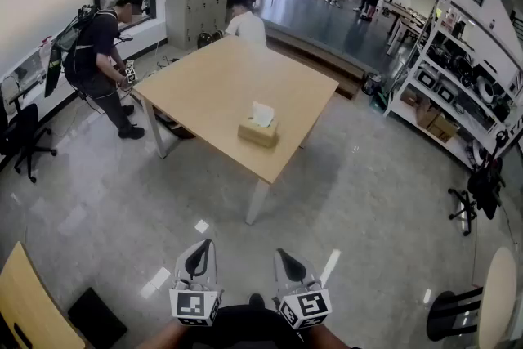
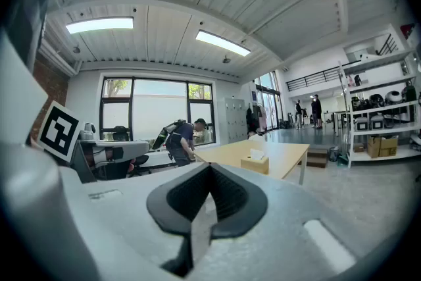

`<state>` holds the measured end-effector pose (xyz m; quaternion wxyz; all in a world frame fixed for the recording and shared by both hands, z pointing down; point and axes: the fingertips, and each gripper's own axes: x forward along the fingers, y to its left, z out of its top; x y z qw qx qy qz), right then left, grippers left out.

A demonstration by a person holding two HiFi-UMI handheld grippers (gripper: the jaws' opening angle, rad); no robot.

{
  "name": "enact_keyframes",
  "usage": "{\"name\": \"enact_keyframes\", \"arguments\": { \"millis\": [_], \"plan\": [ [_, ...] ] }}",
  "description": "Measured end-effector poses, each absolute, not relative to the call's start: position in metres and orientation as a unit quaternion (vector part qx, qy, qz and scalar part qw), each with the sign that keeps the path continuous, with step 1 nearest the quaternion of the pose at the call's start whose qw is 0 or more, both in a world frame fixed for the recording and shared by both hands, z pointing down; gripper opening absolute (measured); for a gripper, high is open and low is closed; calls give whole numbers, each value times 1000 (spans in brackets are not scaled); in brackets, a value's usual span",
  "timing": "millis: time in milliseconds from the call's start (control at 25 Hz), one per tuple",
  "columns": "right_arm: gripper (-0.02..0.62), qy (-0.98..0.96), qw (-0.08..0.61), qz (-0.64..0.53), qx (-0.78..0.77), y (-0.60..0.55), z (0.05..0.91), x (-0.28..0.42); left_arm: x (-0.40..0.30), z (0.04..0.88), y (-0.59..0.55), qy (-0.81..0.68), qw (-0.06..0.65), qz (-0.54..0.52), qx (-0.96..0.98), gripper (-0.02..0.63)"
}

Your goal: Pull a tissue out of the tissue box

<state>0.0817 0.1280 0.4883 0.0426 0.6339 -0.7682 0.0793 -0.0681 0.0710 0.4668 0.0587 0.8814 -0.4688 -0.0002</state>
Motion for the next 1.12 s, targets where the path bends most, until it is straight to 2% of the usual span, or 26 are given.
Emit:
{"name": "enact_keyframes", "arguments": {
  "millis": [720,1120],
  "plan": [
    [-9,-764,37,81,639,128,487,86,-59,481,75,-455,69,14,888,18],
    [-8,-774,20,66,629,120,469,115,-36,482,70,-464,59,20,884,18]
  ]
}}
